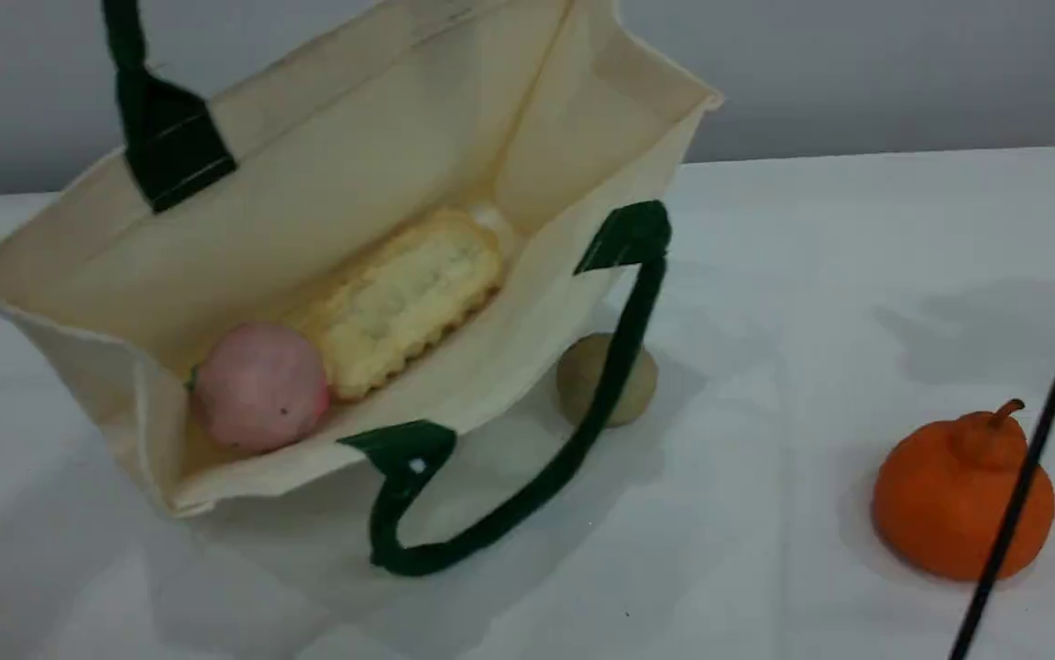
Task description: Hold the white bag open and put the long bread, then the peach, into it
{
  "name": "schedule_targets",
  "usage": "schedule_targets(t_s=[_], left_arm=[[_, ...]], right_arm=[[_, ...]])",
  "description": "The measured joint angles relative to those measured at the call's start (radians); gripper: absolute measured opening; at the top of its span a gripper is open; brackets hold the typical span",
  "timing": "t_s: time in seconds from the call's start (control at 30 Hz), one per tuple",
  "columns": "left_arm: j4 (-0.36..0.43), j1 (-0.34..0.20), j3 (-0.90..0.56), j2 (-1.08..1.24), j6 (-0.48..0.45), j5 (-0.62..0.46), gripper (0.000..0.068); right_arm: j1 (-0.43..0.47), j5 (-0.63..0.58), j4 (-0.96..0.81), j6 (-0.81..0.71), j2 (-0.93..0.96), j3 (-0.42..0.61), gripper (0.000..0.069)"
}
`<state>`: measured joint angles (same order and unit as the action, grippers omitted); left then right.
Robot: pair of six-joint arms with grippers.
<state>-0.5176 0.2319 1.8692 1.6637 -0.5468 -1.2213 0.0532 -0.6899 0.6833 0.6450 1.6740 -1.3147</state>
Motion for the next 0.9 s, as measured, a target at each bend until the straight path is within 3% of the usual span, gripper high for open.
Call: schedule_targets(t_s=[0.27, 0.37, 0.53, 0.67, 0.9], left_arm=[[-0.074, 0.000, 0.000, -0.001, -0.021, 0.005, 0.0461], [-0.098, 0.000, 0.000, -0.001, -0.021, 0.003, 0.0528], [-0.091, 0.000, 0.000, -0.004, -0.011, 0.002, 0.0545], [-0.029, 0.000, 0.000, -0.027, 0.014, 0.036, 0.0545], [0.205, 0.000, 0.000, -0.106, 0.160, 0.017, 0.0545]], right_arm=[[-0.001, -0.001, 0.002, 0.000, 0.000, 0.000, 0.0589], [-0.001, -0.001, 0.002, 0.000, 0.000, 0.000, 0.0589], [-0.001, -0.013, 0.001, -0.001, -0.013, 0.000, 0.0589], [-0.001, -0.010, 0.001, -0.015, -0.070, -0.008, 0.0589], [-0.001, -0.070, 0.001, -0.060, -0.218, -0.041, 0.0589]])
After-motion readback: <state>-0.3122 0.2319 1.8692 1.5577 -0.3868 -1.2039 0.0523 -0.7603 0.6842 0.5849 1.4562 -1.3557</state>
